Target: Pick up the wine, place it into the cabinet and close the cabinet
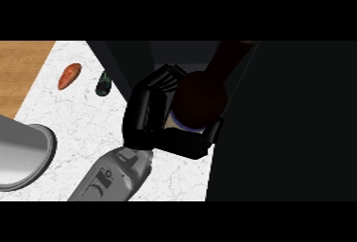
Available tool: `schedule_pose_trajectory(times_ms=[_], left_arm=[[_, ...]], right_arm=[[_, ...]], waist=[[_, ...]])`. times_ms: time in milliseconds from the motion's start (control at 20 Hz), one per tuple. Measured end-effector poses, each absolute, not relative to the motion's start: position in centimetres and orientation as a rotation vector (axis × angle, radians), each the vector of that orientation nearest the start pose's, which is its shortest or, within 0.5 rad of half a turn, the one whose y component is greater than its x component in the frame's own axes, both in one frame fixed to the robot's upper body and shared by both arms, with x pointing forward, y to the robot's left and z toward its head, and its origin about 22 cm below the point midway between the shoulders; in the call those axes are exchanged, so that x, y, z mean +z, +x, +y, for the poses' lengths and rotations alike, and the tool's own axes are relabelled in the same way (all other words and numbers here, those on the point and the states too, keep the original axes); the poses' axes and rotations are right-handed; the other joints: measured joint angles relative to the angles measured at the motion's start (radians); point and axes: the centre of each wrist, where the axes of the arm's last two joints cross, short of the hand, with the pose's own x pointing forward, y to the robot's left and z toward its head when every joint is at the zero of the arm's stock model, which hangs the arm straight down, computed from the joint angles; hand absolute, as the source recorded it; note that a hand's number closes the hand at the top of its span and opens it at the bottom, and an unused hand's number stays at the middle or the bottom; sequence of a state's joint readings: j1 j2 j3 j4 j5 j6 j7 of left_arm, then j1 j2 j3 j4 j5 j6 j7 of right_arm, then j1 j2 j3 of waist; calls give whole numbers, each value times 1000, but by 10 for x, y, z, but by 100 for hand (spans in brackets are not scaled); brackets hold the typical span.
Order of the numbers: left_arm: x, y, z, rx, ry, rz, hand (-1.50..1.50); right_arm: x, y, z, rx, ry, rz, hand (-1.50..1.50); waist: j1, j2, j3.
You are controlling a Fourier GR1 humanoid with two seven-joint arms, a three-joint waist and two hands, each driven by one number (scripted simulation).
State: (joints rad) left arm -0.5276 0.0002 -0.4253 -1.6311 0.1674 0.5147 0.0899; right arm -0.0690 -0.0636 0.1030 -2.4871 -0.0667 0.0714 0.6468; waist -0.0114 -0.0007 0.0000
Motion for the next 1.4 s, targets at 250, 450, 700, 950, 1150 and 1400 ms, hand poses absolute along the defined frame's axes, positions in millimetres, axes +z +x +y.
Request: schedule_pose_trajectory(times_ms=[250, 450, 700, 950, 1150, 1400], left_arm=[[134, 292, 61, -15, -264, -1916, 150], [124, 298, 52, 2, -250, -1913, 150], [107, 300, 55, 42, -256, -1892, 150], [90, 303, 57, 88, -247, -1885, 150], [71, 307, 59, 56, -206, -1891, 150], [58, 315, 63, 17, -134, -1905, 150]], right_arm=[[202, 149, -207, 242, 173, -1886, -150], [202, 149, -209, 254, 152, -1886, -150], [203, 149, -207, 247, 159, -1886, -150], [206, 150, -213, 250, 119, -1892, -150], [205, 151, -216, 251, 107, -1900, -150], [201, 149, -215, 254, 121, -1895, -150]], waist=[[1, 0, 0], [-2, 1, 0], [1, 1, 0], [-1, 1, 0], [1, 1, 0], [0, 0, 0]])
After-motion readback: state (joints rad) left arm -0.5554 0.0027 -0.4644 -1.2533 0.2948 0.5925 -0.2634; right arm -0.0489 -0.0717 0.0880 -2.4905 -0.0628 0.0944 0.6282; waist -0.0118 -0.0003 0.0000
